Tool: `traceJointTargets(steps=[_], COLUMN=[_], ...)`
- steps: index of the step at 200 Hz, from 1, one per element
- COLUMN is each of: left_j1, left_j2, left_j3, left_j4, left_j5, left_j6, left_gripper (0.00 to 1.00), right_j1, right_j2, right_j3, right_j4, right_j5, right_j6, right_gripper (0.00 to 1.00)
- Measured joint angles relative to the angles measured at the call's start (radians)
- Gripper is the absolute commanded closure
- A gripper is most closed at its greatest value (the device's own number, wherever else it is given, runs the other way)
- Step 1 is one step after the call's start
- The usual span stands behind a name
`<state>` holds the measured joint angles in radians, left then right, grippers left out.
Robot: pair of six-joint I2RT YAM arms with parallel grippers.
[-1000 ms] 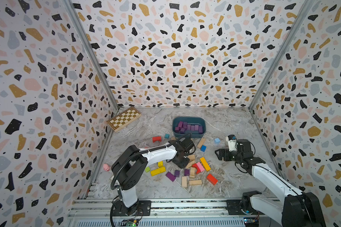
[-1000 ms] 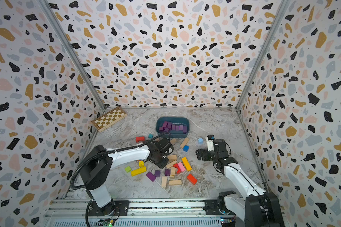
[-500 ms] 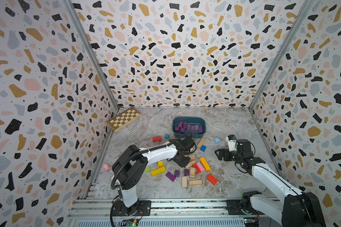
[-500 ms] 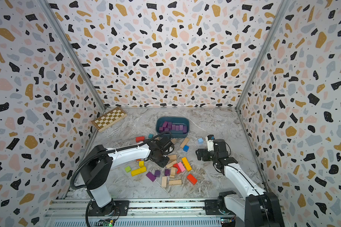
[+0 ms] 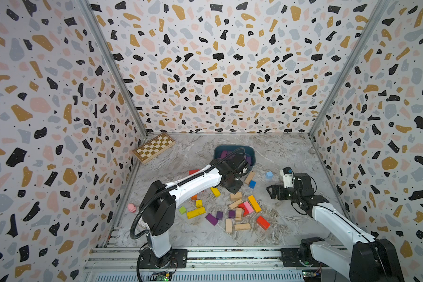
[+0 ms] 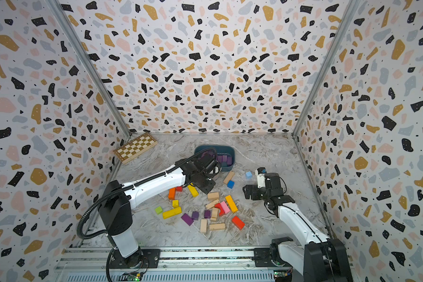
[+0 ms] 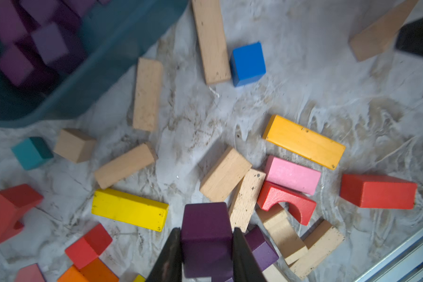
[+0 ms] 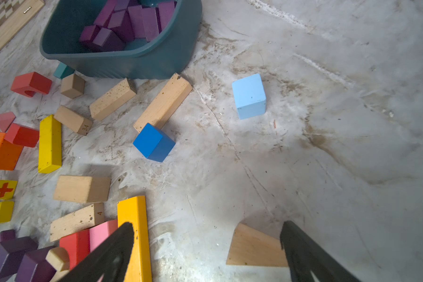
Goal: Pick purple bricks into the storage bin
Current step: Pick up the building block from the center of the board, then place the building block in the storage box.
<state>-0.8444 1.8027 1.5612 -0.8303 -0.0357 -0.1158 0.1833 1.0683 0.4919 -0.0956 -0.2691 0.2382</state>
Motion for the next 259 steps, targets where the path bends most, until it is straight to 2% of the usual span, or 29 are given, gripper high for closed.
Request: traceJointTargets(steps=[74, 136, 177, 259], left_j1=[0.114, 0.163, 0.19, 0.218], left_j2=[0.272, 0.505, 0.581, 0.662], left_j3=[0.463, 0.76, 0.799, 0.753], left_j4=[-0.108, -0.165, -0.172, -0.087], left_j5=[0.04, 0.084, 0.105, 0.126], left_j6=[0.068, 0.075, 0.075, 0.075], left_gripper=[0.82, 0.82, 0.83, 0.83], right_j1=[-0.007, -0.019, -0.026, -0.028], right_j2=[0.0, 0.0, 0.008, 0.011], right_j3=[0.0, 0.0, 0.0, 0.0], right_j4=[0.0, 0.0, 0.0, 0.0], right_j5=[0.0, -0.002, -0.005, -0.008], right_j6=[0.0, 0.0, 0.0, 0.0], right_gripper=[0.05, 0.05, 0.05, 0.05])
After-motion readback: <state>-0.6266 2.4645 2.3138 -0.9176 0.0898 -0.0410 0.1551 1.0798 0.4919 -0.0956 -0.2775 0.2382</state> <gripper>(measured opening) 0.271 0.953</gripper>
